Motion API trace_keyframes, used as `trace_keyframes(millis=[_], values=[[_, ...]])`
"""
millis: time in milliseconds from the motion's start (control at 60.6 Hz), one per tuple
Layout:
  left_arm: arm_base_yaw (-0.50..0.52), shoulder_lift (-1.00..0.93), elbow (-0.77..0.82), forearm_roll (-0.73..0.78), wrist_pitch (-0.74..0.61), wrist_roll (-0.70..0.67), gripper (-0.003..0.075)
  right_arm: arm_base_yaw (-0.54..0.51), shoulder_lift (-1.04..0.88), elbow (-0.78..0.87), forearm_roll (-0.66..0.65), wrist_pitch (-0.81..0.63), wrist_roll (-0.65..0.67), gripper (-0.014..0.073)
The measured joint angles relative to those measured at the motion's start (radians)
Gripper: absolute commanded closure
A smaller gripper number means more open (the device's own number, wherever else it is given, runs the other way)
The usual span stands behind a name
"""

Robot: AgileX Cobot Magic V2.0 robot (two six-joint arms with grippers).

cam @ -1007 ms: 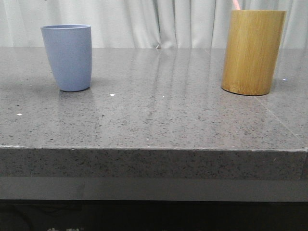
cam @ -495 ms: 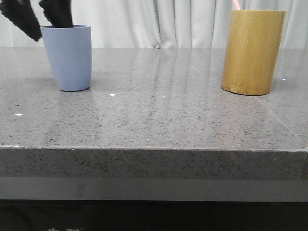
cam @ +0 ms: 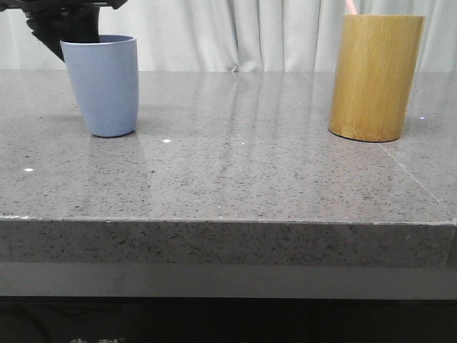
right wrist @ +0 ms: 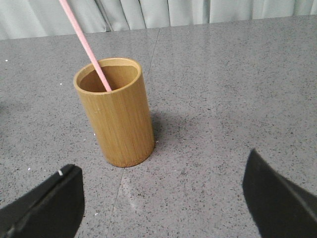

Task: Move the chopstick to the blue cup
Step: 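Carry the blue cup with the left gripper toward the bamboo cup, set down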

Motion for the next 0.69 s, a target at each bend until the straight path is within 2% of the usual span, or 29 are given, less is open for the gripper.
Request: trace_keyframes(millis=[132,314,495,694], values=[[-0.025,0.004,-0.057,0.007,0.018,0.009,0.0738,0.0,0.0,0.0,0.0,0.0,0.0,-0.0062],[-0.122,0.033,-0.263,-0.005,0.062,0.009,0.0738,0.0,0.0,0.0,0.0,0.0,0.0,-0.0062],[-0.23,0.168,-0.511,-0.025,0.148,0.009,0.0738,0.0,0.0,0.0,0.0,0.0,0.0,-0.0062],[-0.3,0.301,-0.606,-0.028,0.156,-0.001,0.0738,0.0,0.0,0.0,0.0,0.0,0.0,-0.0062]])
